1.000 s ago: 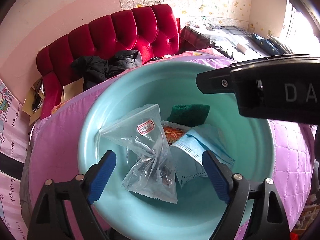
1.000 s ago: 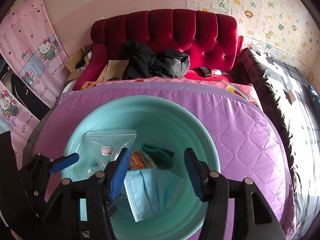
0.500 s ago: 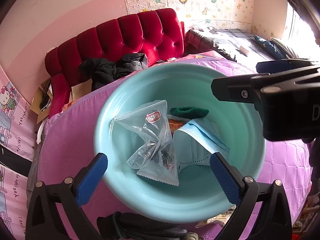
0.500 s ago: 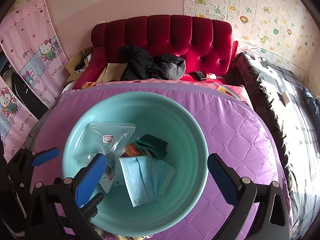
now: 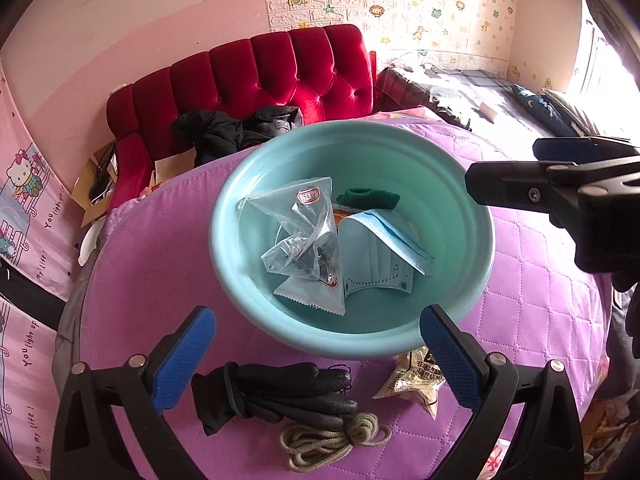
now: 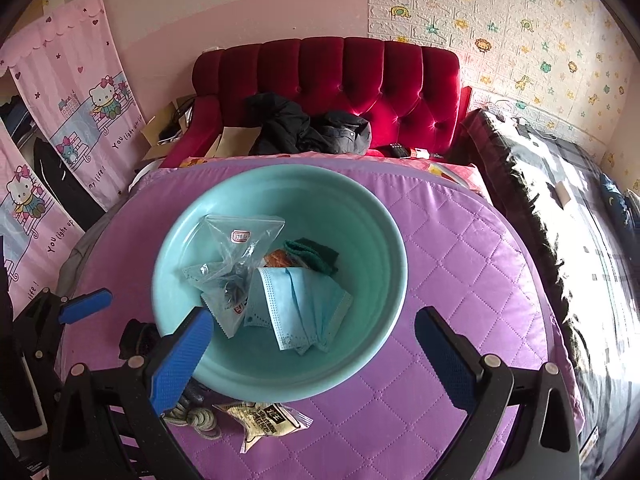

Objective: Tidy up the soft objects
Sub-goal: 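Withdraw both tools from the basin toward the flashlight and tissue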

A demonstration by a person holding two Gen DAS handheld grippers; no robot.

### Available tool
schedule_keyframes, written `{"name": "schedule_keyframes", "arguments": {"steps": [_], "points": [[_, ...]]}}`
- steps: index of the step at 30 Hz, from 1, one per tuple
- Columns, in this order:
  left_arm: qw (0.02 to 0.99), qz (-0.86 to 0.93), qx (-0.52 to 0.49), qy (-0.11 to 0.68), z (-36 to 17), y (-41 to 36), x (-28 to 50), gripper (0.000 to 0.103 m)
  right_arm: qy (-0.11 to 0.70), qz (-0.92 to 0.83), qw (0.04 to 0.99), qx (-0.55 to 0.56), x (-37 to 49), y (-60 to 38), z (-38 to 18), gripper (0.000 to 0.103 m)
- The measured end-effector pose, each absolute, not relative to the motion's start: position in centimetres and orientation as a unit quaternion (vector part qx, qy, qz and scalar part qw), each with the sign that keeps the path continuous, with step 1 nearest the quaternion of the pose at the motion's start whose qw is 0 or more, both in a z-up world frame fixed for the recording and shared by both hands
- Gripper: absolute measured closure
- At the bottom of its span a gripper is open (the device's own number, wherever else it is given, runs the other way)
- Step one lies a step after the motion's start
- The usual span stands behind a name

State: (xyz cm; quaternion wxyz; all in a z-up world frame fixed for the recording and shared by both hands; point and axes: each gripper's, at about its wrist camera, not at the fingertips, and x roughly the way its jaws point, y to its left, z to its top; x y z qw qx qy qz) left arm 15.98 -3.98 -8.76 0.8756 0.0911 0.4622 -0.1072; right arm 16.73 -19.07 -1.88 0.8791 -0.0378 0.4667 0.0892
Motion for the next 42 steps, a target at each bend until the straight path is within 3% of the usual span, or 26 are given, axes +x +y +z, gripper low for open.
{"name": "schedule_keyframes", "arguments": {"steps": [20,42], "points": [[0.881,-0.110,0.087,0.451,-8.3,-2.8,8.0,0.000,0.473,0.104,0.874,-0.043,8.4,-19.6,-2.8,0.000],[0.859,-0.114,0.075,0.493,-13.0,-2.0,0.6,0.000,0.540,0.124,0.832,-0.043,1.4,-19.9,-9.3,0.000]]}}
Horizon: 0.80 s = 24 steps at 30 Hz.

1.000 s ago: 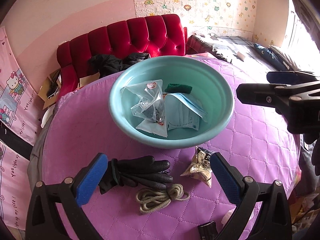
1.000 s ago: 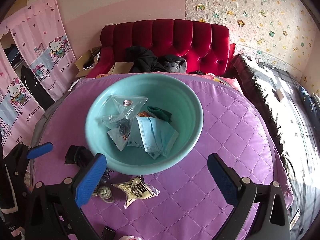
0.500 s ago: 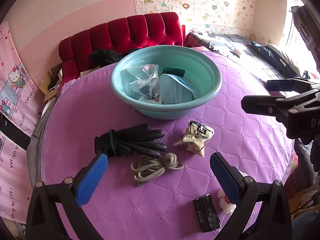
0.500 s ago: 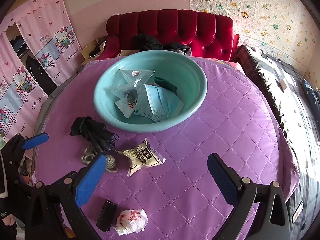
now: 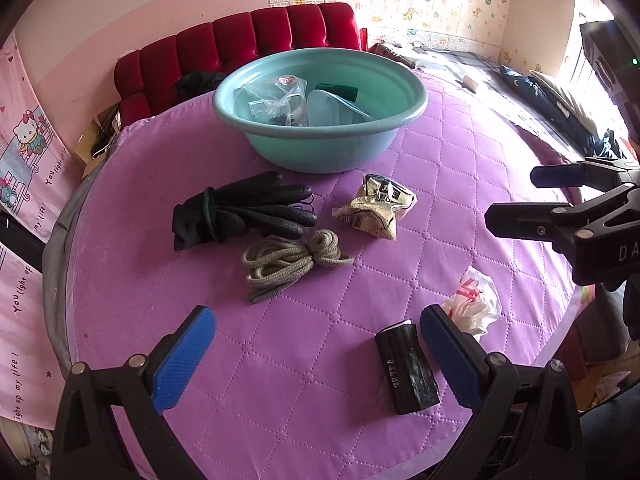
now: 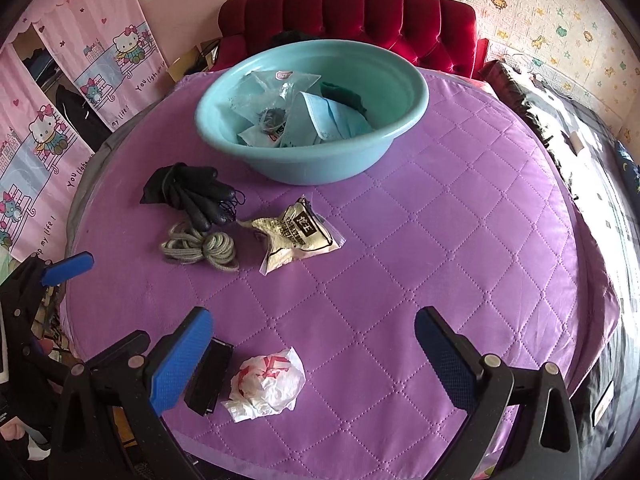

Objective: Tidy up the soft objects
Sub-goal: 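Withdraw both tools from the basin toward the flashlight and tissue, then grasp the black flashlight with the left tool while the right tool grasps the white tissue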

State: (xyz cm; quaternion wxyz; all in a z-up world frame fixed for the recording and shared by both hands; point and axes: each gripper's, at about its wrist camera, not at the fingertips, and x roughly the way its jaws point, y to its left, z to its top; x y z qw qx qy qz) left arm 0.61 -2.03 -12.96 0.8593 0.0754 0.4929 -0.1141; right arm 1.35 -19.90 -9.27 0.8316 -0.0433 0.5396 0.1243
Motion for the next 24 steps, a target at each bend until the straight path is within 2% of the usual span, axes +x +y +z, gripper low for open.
{"name": "schedule_keyframes", "arguments": {"steps": [15,16,17,21,23,24], "points": [[0.828,-0.117,0.064,0.544,-16.6,-2.7,-1.4,0.000,0.594,0.147,0.789,-0.053,0.4,-18.9,-14.0,0.002],[0.827,-0.117,0.064,0.546,-16.7,-2.7,-1.5,0.000,0.597,0.151,0.787,-0.048,0.5,-18.9,-14.1,0.009],[0.827,-0.117,0.063,0.546,-16.8,-2.7,-1.6,0.000,0.601,0.154,0.783,-0.041,0.5,-18.9,-14.2,0.022],[0.827,-0.115,0.063,0.546,-16.7,-2.6,-1.5,0.000,0.614,0.172,0.770,-0.023,0.6,-18.8,-14.7,0.048],[0.827,-0.115,0.064,0.547,-16.6,-2.8,-1.4,0.000,0.618,0.185,0.764,-0.004,0.4,-18.8,-15.0,0.084],[0.826,-0.116,0.064,0.548,-16.6,-2.9,-1.3,0.000,0.618,0.188,0.763,0.001,0.4,-18.9,-14.9,0.091]]}}
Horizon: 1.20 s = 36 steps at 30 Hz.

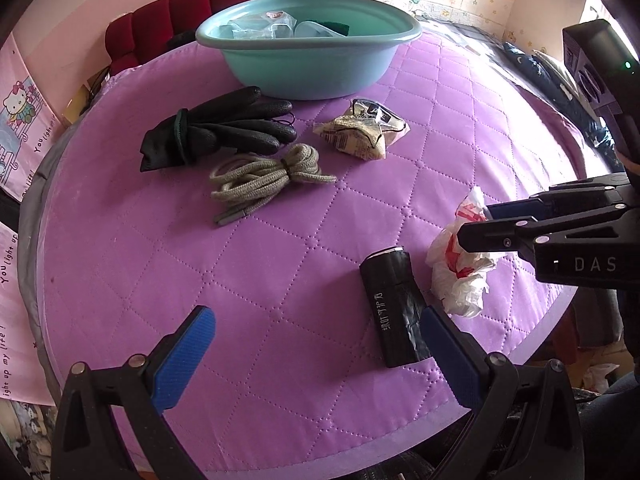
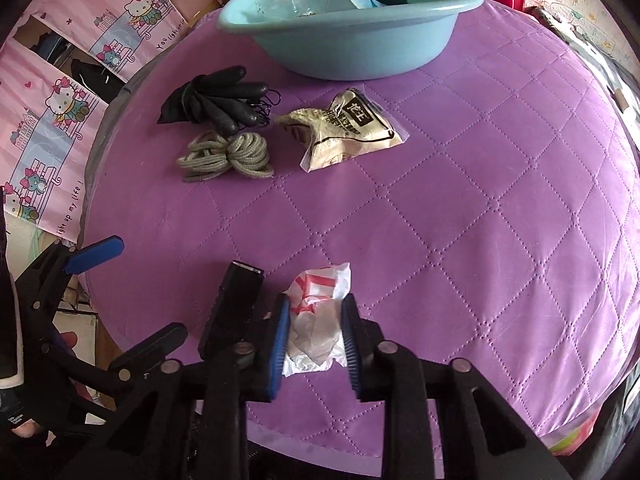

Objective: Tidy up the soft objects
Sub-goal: 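Grasp the black flashlight with the left tool while the right tool grasps the white tissue, then carry the flashlight and tissue over the teal basin with both tools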

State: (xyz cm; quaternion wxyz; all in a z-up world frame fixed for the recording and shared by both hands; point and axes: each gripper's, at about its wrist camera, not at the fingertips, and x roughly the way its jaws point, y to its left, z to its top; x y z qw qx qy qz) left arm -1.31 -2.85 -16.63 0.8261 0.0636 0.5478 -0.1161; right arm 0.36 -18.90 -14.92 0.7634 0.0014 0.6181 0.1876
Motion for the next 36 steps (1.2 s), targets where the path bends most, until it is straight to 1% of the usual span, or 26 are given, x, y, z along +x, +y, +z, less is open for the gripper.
{"name": "schedule_keyframes", "arguments": {"steps": [1,2,13,24,25,26,27,28,29,30,31,32,34,36], "points": [[0.825,-0.118,0.064,0.548,-16.7,-3.0,-1.2,0.000,0.615,0.186,0.766,0.000,0.3,-18.9,-14.8,0.097],[0.824,-0.120,0.065,0.549,-16.8,-3.2,-1.2,0.000,0.611,0.185,0.770,-0.005,0.2,-18.9,-14.6,0.099],[0.814,-0.148,0.075,0.557,-17.4,-5.3,-0.8,0.000,0.584,0.167,0.794,-0.025,-0.4,-19.9,-12.5,0.099],[0.785,-0.163,0.072,0.593,-19.5,-7.1,0.3,0.000,0.578,0.150,0.802,-0.022,-0.8,-21.5,-11.9,0.099],[0.782,-0.167,0.069,0.596,-19.6,-7.3,0.3,0.001,0.578,0.149,0.802,-0.020,-0.8,-21.6,-11.9,0.099],[0.780,-0.172,0.067,0.597,-19.7,-7.4,0.3,0.009,0.578,0.148,0.803,-0.019,-0.8,-21.8,-11.8,0.099],[0.778,-0.177,0.068,0.599,-19.7,-7.6,0.3,0.025,0.578,0.146,0.803,-0.018,-0.7,-21.9,-11.8,0.099],[0.775,-0.181,0.071,0.601,-19.8,-7.8,0.2,0.036,0.578,0.145,0.803,-0.017,-0.7,-21.9,-11.9,0.099],[0.769,-0.189,0.073,0.607,-20.0,-8.1,0.2,0.064,0.577,0.144,0.803,-0.016,-0.7,-22.0,-11.9,0.099],[0.761,-0.204,0.066,0.612,-20.2,-8.3,0.1,0.071,0.577,0.144,0.804,-0.015,-0.7,-22.0,-11.9,0.099],[0.759,-0.217,0.053,0.612,-20.2,-8.4,0.0,0.073,0.577,0.144,0.804,-0.015,-0.7,-22.0,-11.9,0.099],[0.760,-0.221,0.047,0.610,-20.2,-8.4,-0.1,0.077,0.577,0.144,0.804,-0.015,-0.7,-22.0,-11.9,0.099],[0.764,-0.219,0.049,0.606,-20.1,-8.4,-0.2,0.082,0.576,0.144,0.805,-0.015,-0.7,-22.0,-11.8,0.099],[0.766,-0.215,0.045,0.604,-20.0,-8.2,-0.2,0.082,0.575,0.144,0.805,-0.014,-0.7,-22.0,-11.8,0.099]]}}
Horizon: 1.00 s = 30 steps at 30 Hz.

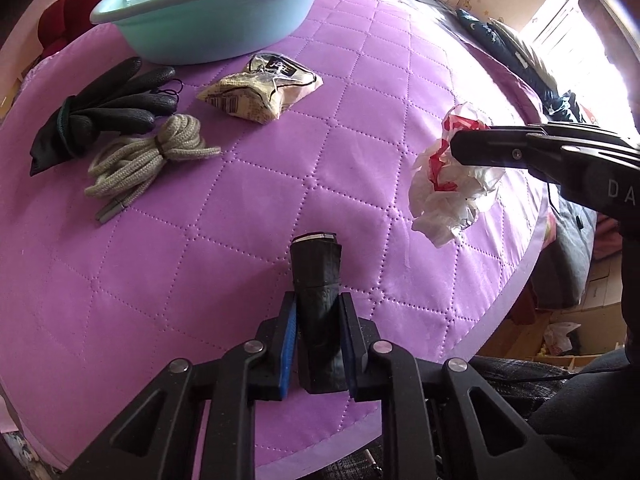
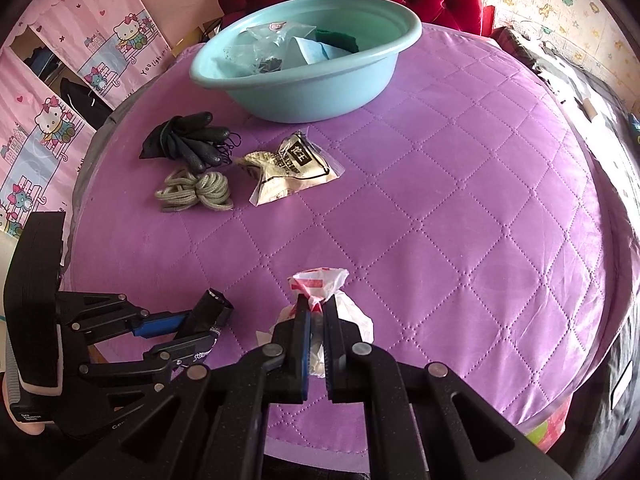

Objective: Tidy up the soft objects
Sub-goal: 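Carry the flashlight and tissue over the teal basin with both tools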

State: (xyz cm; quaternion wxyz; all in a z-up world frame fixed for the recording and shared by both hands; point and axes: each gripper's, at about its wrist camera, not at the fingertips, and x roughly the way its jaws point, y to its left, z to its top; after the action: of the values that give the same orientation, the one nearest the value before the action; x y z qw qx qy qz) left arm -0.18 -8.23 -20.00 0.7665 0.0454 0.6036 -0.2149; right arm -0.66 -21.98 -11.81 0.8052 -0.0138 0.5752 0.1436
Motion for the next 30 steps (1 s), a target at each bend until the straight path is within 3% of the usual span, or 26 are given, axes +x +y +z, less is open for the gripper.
{"name": "schedule_keyframes", "arguments": {"steps": [30], "points": [[0.820,-0.205,0.072,0.529,-14.0,-6.5,1.0,0.079,0.536,0.144,0.831,-0.030,0.9,-20.9,-9.8,0.099]]}}
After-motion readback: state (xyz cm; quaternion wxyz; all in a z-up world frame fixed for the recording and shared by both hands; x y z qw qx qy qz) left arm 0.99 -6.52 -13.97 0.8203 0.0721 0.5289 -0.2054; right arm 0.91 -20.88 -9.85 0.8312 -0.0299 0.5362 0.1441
